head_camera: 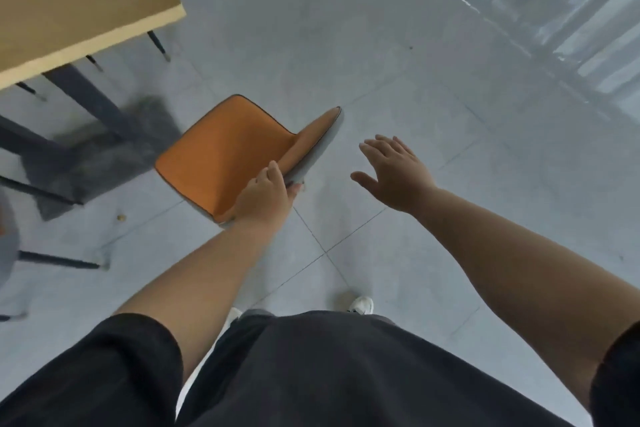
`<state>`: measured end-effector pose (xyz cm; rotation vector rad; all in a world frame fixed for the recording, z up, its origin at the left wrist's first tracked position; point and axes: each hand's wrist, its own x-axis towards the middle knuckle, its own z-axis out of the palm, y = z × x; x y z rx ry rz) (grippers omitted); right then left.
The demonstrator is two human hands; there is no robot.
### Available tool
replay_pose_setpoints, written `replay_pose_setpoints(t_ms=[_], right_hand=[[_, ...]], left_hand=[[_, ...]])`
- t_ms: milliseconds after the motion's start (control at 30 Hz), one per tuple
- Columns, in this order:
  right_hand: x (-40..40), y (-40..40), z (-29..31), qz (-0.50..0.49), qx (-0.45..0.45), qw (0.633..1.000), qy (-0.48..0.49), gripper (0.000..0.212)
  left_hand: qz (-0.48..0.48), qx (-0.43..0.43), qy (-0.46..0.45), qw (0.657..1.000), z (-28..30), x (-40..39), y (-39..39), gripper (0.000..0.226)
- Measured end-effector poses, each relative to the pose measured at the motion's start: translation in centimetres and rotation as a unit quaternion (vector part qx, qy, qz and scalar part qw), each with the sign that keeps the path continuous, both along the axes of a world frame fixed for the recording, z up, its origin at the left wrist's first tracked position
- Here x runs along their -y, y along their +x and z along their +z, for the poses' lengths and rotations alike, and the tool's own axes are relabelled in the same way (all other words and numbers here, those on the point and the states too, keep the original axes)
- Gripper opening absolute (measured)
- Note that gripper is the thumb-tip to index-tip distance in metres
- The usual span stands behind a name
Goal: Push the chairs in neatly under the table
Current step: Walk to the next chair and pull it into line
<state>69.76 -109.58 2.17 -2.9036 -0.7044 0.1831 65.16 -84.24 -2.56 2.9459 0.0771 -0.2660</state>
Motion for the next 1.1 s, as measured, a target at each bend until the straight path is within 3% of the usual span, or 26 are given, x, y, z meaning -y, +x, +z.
replay_pose_setpoints(t_ms=[200,367,500,800,1100], right_hand=[[-3.0,5.6,-1.2,0.146,0.000,0.989,-0.005,0.069],[-6.6,9.3,-2.7,0.243,-0.021,0.968,-0.062,0.082],[-7.4,11.2,-3.4,0.291,-0.006,0.954,-0.074,0.070],[-11.3,10.7,-3.9,0.297,-0.032,0.953,-0.058,0.077],[-16.7,9.0,-4.3,0.318,-0.059,0.946,-0.026,0.060]], left_hand=[[0.057,0.023,0.056,0.997,0.3,1.2,-0.2,0.056],[0.044,0.030,0.107,0.993,1.1,1.1,-0.5,0.048],[0.026,0.036,0.128,0.991,1.6,0.7,-0.4,0.048],[0.003,0.039,0.145,0.989,1.5,-3.9,-2.1,0.056],[0.039,0.034,0.131,0.990,0.9,-10.5,-3.9,0.051]])
